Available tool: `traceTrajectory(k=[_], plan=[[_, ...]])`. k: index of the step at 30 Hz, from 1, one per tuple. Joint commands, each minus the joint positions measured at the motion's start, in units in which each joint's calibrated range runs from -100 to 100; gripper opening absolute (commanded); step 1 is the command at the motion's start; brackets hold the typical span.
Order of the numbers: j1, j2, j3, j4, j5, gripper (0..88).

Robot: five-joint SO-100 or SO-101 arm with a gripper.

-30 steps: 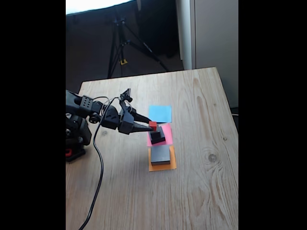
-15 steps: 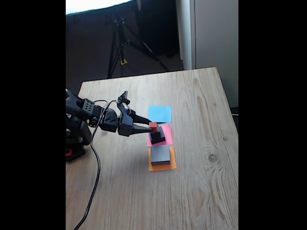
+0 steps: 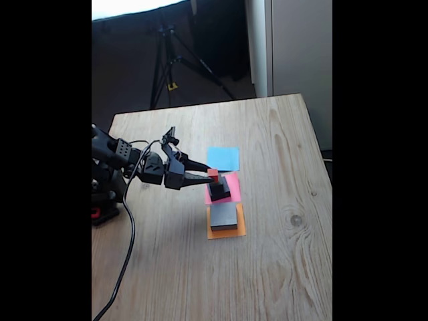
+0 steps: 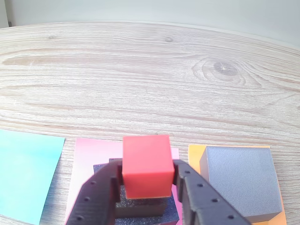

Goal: Tower of hanoi

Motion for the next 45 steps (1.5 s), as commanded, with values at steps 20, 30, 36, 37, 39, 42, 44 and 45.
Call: traceTrajectory(k=[20,30,36,37,39,42,44,45], plan=[[-0.81,3.86,-1.6,-3.88,0.69,3.6],[-0.81,5.68,-2.69,-5.01,0.69,3.8],[-0.81,6.29,-2.78,-5.5,0.69,5.0],[-0.72,6.29,-2.69,-5.5,0.69,6.2],[-0.64,6.29,-2.51,-5.58,0.69,10.4],[-0.56,6.29,-2.33,-6.23,0.69,15.0],[-0.56,6.29,-1.96,-7.12,0.69,17.0],[-0.56,6.29,-1.87,-7.36,0.69,17.7]])
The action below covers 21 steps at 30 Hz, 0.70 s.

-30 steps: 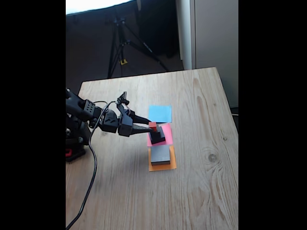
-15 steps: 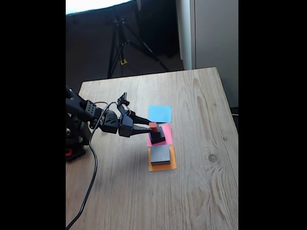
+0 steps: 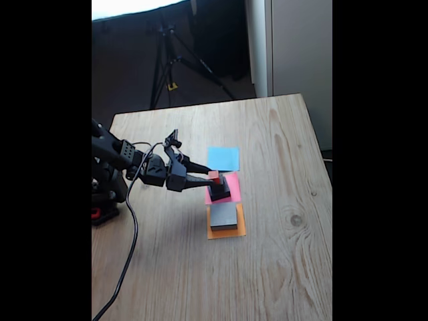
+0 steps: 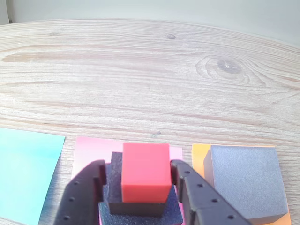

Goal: Tower of hanoi

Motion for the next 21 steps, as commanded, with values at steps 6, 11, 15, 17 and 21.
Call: traceTrajectory(k=[6,11,15,17,21], plan=[[-0.48,-1.51,-1.01,-2.16,0.69,20.6],[-0.9,-8.25,-3.28,7.55,-1.15,21.1],[-0.98,-17.26,-12.55,30.95,-5.83,18.1],[-0.98,-21.42,-20.19,46.81,-7.67,14.7],[-1.4,-27.32,-29.46,66.96,-7.5,0.6]])
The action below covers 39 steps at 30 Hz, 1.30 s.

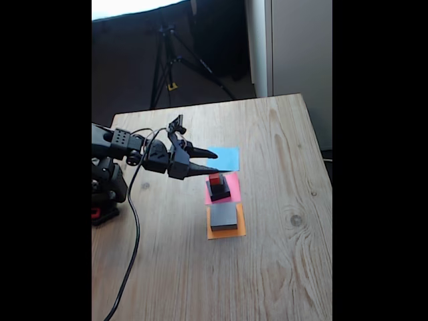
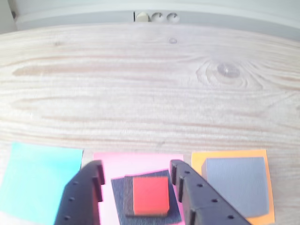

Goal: Tower of hanoi

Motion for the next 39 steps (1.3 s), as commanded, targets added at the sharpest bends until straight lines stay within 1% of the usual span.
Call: traceTrajectory(k=[1,3,4,8,9,10,11,13,14,16,17,19,20,21,22,23,24,27,29,31,35,39], plan=[[-0.61,-6.42,-12.81,25.94,-1.56,0.4],[0.06,-7.18,-16.81,32.66,-2.07,0.4],[0.48,-7.93,-18.26,35.09,-3.24,0.4],[2.73,-10.66,-24.9,48.36,-2.57,0.4],[3.57,-11.34,-26.35,50.79,-4.07,0.4],[4.49,-11.95,-27.44,52.0,-7.58,0.4],[5.74,-12.4,-28.71,53.62,-9.93,0.4],[7.5,-12.93,-32.17,56.86,-11.26,0.4],[8.67,-13.08,-33.99,58.88,-8.92,0.4],[10.42,-13.01,-37.9,61.31,-8.76,0.4],[11.26,-12.63,-39.99,63.17,-6.75,0.4],[12.09,-11.27,-45.17,65.76,-7.58,0.4],[12.51,-10.74,-47.17,66.73,-6.75,0.4],[12.68,-10.36,-48.9,67.3,-6.25,0.4],[12.85,-9.9,-50.35,67.38,-7.08,0.4],[13.26,-9.75,-50.99,67.46,-6.25,0.4],[13.77,-9.68,-51.17,67.62,-4.24,0.4],[14.68,-9.83,-50.17,67.46,-1.4,0.6],[15.35,-10.13,-47.62,66.65,1.78,2.6],[16.02,-10.74,-43.81,63.9,3.45,3.9],[17.69,-11.87,-34.17,55.72,7.47,9.7],[19.2,-12.02,-26.53,49.41,7.47,16.8]])
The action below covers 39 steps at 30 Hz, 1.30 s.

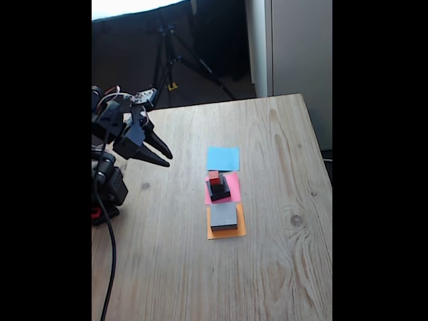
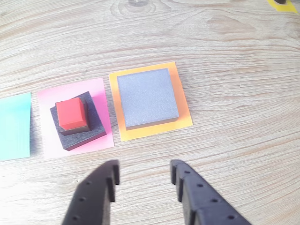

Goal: Tower of hanoi

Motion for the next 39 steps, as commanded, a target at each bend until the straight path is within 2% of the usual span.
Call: traceTrajectory(k=[1,5,18,21,27,30,34,39], plan=[[1.38,-1.57,6.31,-7.53,1.22,18.2],[1.88,-1.27,12.31,-14.98,1.22,22.4],[4.22,-0.59,21.04,-28.74,1.22,18.5],[4.97,-0.13,22.94,-31.73,1.22,23.6],[6.81,2.52,31.4,-47.03,1.22,43.2],[7.4,4.49,35.04,-54.48,1.22,46.7],[7.81,8.5,38.49,-64.35,1.22,46.2],[8.32,13.49,38.85,-70.18,1.22,46.6]])
